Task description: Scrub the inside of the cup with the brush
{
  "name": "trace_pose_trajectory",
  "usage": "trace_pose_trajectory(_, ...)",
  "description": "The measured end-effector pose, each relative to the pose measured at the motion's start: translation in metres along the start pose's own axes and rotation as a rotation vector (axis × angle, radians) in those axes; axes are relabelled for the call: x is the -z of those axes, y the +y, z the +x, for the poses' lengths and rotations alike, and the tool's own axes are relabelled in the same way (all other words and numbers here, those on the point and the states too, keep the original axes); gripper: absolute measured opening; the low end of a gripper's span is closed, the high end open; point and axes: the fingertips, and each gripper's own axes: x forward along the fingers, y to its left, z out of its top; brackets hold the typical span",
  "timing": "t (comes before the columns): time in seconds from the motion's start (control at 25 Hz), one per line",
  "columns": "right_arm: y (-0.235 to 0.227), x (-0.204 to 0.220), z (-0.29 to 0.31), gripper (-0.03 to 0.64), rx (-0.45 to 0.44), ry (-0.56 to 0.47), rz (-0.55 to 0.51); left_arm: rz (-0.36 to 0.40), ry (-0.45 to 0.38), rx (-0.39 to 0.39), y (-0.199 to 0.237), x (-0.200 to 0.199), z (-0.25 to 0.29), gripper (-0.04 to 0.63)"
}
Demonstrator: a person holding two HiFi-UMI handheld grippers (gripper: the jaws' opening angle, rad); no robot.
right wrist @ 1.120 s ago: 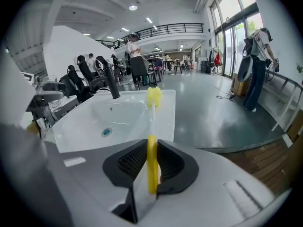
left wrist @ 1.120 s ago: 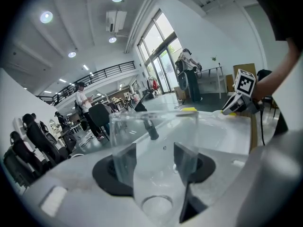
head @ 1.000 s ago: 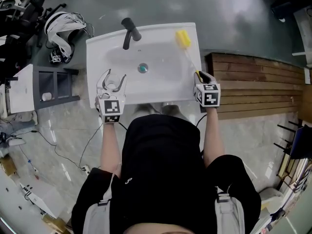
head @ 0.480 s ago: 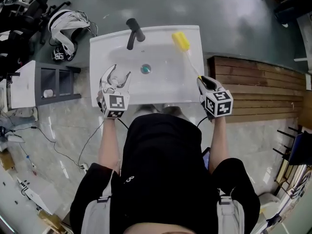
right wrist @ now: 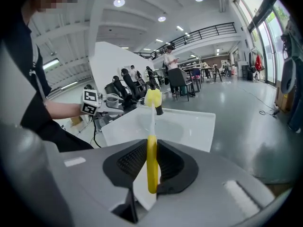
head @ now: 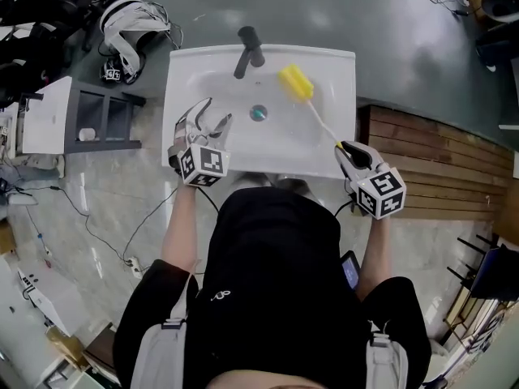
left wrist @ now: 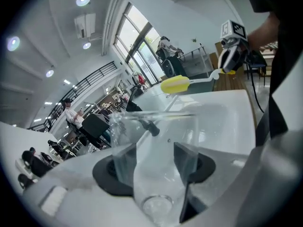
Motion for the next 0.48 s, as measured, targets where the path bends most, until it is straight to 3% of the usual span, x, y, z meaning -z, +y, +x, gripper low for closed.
trace_pose_trajectory(0.48,0.05,-0.005,0.004,0.066,-0.18,0.065,-0.175,0.32,0.132,-0.066,0.009,0.011,-0.001,0.268)
